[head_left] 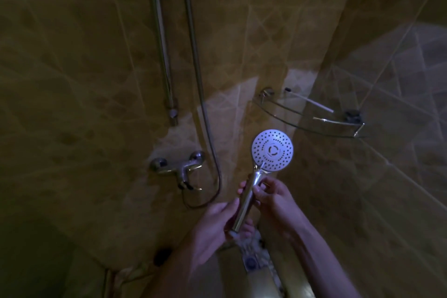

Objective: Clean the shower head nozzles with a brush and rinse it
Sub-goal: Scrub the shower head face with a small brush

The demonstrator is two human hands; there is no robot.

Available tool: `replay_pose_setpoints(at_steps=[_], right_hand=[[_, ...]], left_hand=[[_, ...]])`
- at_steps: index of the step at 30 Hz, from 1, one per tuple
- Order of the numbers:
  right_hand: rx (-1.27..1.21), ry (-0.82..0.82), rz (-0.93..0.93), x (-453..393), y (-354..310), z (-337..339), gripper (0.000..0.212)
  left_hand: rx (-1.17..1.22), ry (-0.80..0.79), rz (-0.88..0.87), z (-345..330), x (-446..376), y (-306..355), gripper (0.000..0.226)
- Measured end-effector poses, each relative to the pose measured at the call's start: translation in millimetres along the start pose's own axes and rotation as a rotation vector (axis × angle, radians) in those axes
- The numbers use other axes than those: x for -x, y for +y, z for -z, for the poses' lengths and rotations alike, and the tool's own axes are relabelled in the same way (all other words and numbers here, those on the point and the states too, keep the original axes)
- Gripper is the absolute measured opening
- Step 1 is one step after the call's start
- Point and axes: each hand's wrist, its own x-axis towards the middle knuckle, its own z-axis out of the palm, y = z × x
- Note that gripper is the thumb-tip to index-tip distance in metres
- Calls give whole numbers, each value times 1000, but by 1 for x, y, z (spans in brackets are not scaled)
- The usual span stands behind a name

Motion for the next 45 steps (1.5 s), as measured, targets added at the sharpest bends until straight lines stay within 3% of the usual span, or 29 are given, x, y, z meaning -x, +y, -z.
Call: replay_pose_setpoints(at_steps=[11,17,24,27,29,32,37,45], right_hand=[[255,7,-134,24,42,42,15],[458,-18,-236,13,3,74,25],[704,216,-24,-37,-142,119,22],[745,98,215,-68,-207,117,16],[781,200,264,-102,-230,120,11],[1181,401,241,-166,-242,134,16],[1561,373,79,-229,-224,163,47],[1548,350,133,-244,-211,173,30]], left_hand=[[-6,-120,163,-11,-4,-44,21],[65,-50,154,-21,-20,-54,14],[36,34,102,-22,-39,-54,11],[28,50,102,-24,-46,-51,9],[36,55,110,-26,-49,-50,9],[54,61,123,-30,-53,-49,8],[92,74,132,-36,-58,-50,9],[127,111,135,-41,-63,-51,9]])
